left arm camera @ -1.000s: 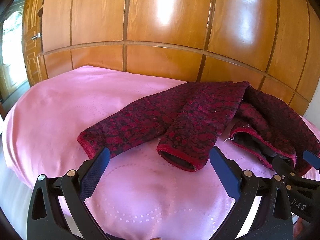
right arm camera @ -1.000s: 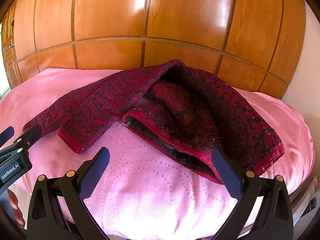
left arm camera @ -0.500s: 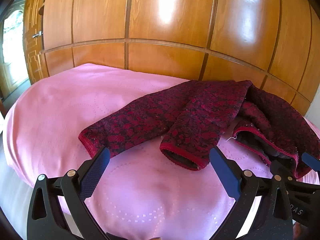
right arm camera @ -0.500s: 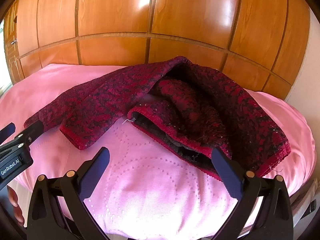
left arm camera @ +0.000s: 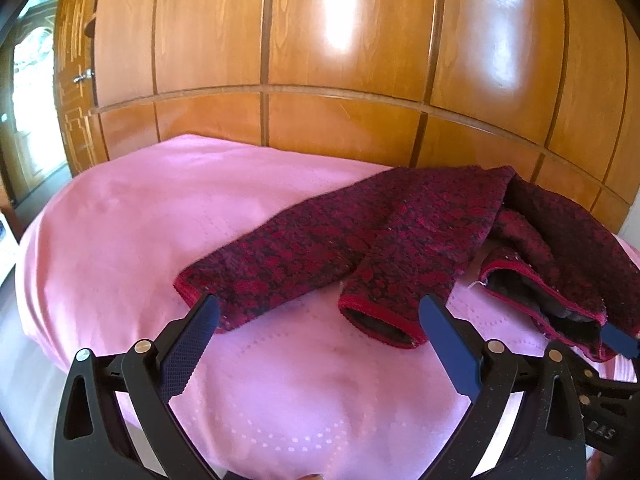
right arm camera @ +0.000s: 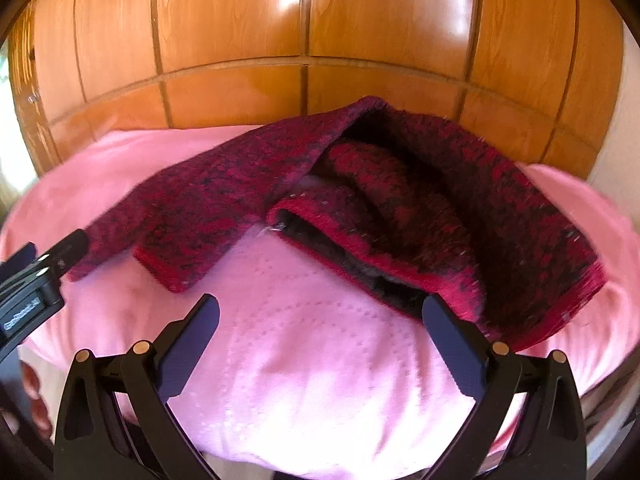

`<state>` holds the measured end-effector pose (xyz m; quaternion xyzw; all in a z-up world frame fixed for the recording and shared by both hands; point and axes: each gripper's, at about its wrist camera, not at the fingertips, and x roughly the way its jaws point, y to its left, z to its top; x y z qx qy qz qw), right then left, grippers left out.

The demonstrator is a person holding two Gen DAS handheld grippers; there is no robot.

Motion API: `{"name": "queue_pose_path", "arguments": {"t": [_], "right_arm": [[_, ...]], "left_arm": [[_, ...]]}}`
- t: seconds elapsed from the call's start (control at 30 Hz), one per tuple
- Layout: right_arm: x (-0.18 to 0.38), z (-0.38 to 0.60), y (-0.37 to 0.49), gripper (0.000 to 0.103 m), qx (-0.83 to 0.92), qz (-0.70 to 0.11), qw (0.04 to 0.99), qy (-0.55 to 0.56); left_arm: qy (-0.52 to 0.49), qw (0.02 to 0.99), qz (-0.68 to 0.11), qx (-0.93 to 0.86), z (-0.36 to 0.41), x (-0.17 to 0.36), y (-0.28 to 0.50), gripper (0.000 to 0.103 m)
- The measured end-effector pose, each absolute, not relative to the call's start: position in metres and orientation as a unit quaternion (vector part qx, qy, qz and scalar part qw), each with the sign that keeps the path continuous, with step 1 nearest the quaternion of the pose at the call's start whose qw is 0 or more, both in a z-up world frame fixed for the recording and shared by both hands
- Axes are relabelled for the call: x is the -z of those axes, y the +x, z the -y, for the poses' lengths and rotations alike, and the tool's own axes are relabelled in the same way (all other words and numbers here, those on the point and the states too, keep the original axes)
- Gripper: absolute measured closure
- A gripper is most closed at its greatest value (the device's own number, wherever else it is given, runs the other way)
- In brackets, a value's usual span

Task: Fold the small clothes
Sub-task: 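Grasp the sweater's sleeve cuff with the right gripper and lift it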

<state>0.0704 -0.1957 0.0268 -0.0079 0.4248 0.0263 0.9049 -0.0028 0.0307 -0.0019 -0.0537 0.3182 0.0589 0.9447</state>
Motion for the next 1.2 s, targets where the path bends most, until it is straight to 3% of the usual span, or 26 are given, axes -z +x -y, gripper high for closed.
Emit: {"name": "queue_pose_path", "arguments": {"t": [0.13, 0.43, 0.57, 0.83, 1.07, 1.2], "right_arm": [[-0.015, 0.199, 0.067, 0.002, -0.072, -0.446, 0.891, 0.042], [0.031, 0.184, 0.068, 0.002, -0.079, -0.495, 0.866, 0.006], [0.059, 0.198, 0.073, 0.002, -0.086, -0.544, 0.833, 0.052], [0.056, 0.187, 0.065, 0.002, -0.118, -0.54, 0.833, -0.013], [0.024, 0.174, 0.092, 0.004, -0.209, -0.498, 0.837, 0.084], [0.03, 0.163, 0.128, 0.015, -0.233, -0.504, 0.818, 0.148]], "left_arm": [[-0.053, 0.945, -0.315, -0.068, -0.037, 0.0, -0.002, 0.004], [-0.058, 0.944, -0.316, -0.08, -0.046, 0.003, 0.0, 0.004], [-0.059, 0.944, -0.313, -0.082, -0.049, 0.003, 0.0, 0.004], [-0.073, 0.944, -0.311, -0.086, -0.061, 0.005, 0.001, 0.004], [-0.081, 0.939, -0.325, -0.085, -0.071, 0.01, 0.007, 0.004], [-0.11, 0.932, -0.332, -0.093, -0.092, 0.015, 0.007, 0.004]]}}
